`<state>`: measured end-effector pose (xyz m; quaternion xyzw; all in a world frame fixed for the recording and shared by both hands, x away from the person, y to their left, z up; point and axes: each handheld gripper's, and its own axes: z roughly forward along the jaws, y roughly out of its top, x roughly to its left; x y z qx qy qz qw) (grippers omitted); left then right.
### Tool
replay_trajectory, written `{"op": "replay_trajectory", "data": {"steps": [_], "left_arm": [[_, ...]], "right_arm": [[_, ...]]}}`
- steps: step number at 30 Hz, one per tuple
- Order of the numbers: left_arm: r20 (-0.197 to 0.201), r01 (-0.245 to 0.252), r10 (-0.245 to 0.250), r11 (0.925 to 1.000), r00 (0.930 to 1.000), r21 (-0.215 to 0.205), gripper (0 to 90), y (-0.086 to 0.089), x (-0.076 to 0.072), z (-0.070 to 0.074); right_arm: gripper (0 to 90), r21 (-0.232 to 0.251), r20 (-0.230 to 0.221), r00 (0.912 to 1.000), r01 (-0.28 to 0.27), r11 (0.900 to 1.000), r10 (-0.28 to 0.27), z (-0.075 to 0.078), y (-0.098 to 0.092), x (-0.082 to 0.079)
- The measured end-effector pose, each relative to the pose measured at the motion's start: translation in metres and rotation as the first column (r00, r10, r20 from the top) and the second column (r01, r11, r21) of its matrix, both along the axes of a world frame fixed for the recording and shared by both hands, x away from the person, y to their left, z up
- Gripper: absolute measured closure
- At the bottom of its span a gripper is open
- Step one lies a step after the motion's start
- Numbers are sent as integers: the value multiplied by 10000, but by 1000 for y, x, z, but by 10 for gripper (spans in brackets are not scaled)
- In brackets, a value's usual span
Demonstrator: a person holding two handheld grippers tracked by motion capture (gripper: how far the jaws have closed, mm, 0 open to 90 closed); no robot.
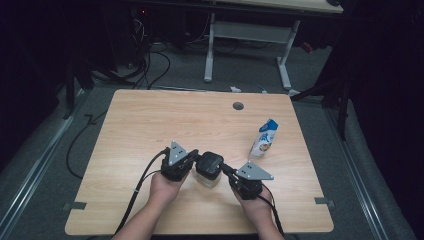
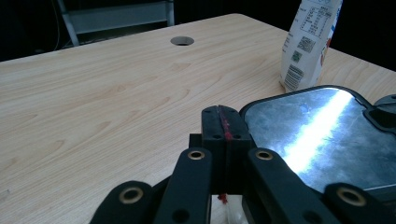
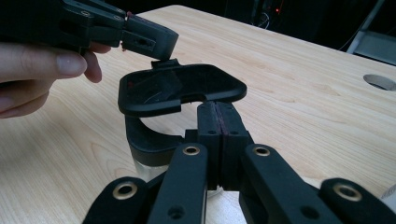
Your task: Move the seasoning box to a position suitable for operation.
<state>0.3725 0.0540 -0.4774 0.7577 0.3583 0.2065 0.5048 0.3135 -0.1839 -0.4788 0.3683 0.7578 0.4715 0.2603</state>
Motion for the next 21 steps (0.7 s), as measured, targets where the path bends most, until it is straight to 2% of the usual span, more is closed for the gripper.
{"op": "replay_trajectory", "data": {"steps": [21], "left_arm": [[-30,6,-7,10000,10000,-93,900,1,0,-1]], "right_arm": [[894,-35,-30,9998,-178,9998,178,-2,5,4]]}}
